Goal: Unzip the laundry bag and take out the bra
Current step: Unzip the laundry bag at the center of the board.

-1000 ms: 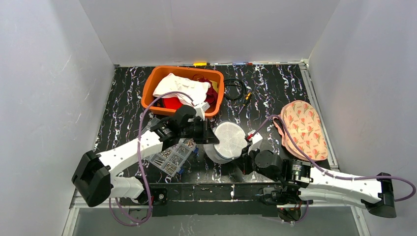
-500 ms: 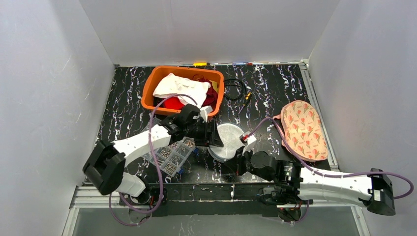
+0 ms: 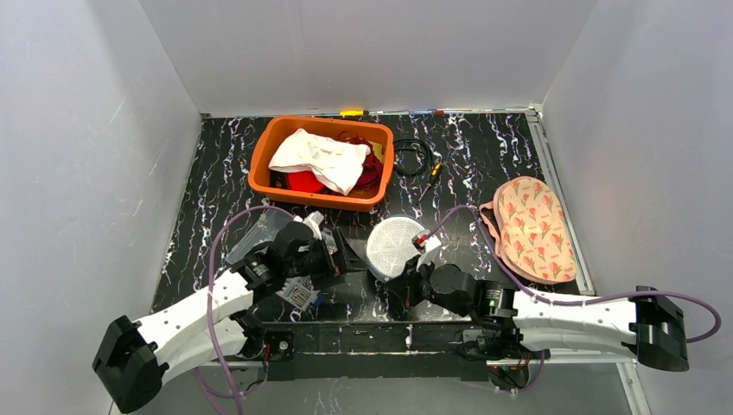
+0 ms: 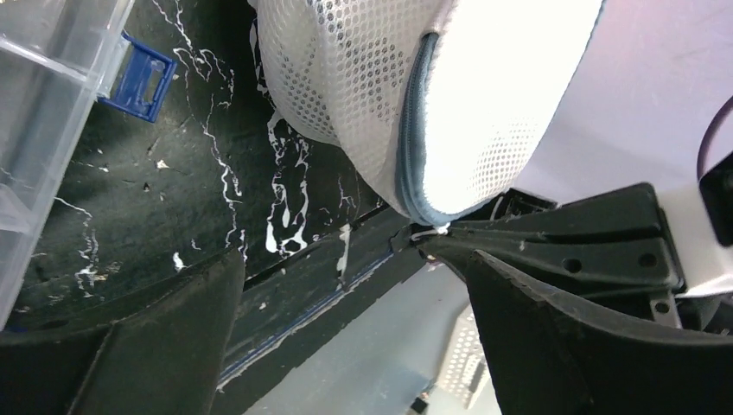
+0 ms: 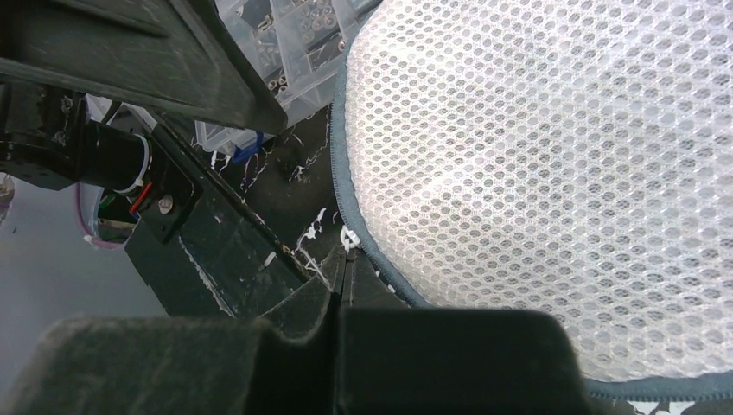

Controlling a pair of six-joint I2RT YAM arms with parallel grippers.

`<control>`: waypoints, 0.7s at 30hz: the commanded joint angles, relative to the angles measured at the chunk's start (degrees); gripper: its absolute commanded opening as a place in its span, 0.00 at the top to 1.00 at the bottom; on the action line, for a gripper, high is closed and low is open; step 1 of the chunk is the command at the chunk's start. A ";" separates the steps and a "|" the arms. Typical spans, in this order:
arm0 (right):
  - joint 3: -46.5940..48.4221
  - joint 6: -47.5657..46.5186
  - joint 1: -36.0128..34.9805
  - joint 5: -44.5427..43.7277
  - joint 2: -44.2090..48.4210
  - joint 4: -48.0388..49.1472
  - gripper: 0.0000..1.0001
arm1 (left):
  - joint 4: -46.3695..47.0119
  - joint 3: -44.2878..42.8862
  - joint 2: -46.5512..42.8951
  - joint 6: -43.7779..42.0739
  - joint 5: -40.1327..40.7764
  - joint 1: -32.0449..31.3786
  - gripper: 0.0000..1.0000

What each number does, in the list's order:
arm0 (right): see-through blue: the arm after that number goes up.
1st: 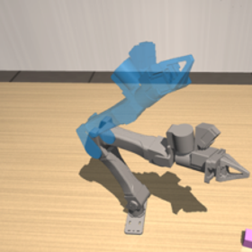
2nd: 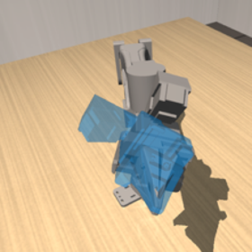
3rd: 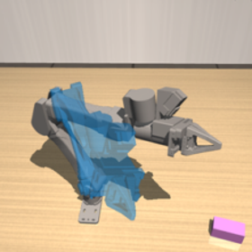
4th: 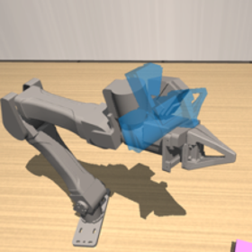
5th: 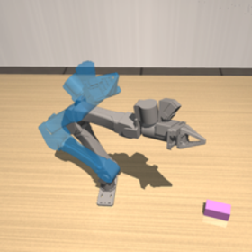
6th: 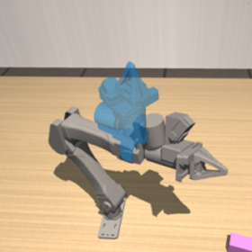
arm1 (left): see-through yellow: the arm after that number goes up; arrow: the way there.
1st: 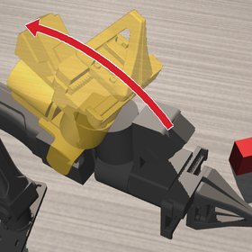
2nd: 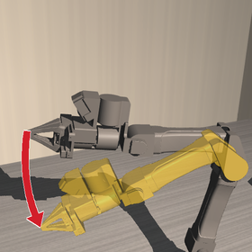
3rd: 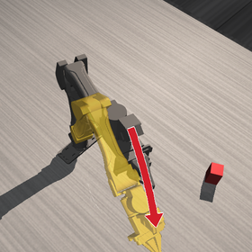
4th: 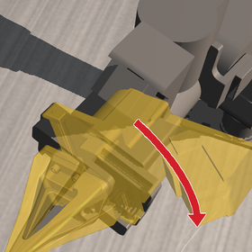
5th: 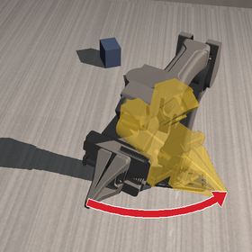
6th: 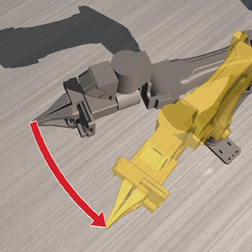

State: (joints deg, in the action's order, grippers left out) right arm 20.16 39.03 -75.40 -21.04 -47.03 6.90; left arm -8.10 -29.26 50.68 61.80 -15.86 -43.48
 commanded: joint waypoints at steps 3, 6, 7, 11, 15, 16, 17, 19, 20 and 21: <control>3.21 -0.56 -0.24 0.08 -3.30 6.79 0.99 | 2.74 -3.63 4.44 7.22 3.73 -2.02 0.07; 3.20 -0.36 -0.23 0.18 -3.81 7.57 0.99 | 3.25 -6.00 8.67 7.19 4.15 -2.92 0.14; 3.28 -0.35 -0.24 0.26 -3.92 7.68 0.99 | 3.37 -6.61 9.89 7.17 4.40 -3.15 0.16; 3.52 -0.20 -0.34 0.56 -4.28 7.78 0.99 | 5.06 -7.31 12.96 7.54 5.58 -3.70 0.32; 3.23 -0.09 -0.37 0.79 -4.04 7.63 0.99 | 5.22 -7.92 14.66 7.00 6.49 -3.72 0.54; 3.24 -0.15 -0.43 0.74 -4.00 7.56 0.99 | 5.13 -8.23 15.04 6.71 6.61 -3.75 0.60; 3.22 -0.10 -0.39 0.76 -3.91 7.47 0.99 | 5.05 -8.47 15.47 6.46 6.71 -3.76 0.66; 3.25 -0.09 -0.51 0.81 -3.79 7.14 0.99 | 4.79 -8.98 16.03 5.88 7.10 -3.77 0.80; 3.26 -0.09 -0.49 0.89 -3.76 6.98 0.99 | 4.43 -9.24 16.22 5.61 7.38 -3.77 0.87; 3.24 0.02 -0.49 0.92 -3.62 6.80 0.99 | 4.12 -9.32 16.35 5.36 7.58 -3.78 0.93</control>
State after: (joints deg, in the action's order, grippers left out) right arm 20.95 39.00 -75.46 -20.56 -51.07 11.60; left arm -3.05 -36.12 66.76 68.86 -10.57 -47.00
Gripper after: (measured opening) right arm 0.029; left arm 0.165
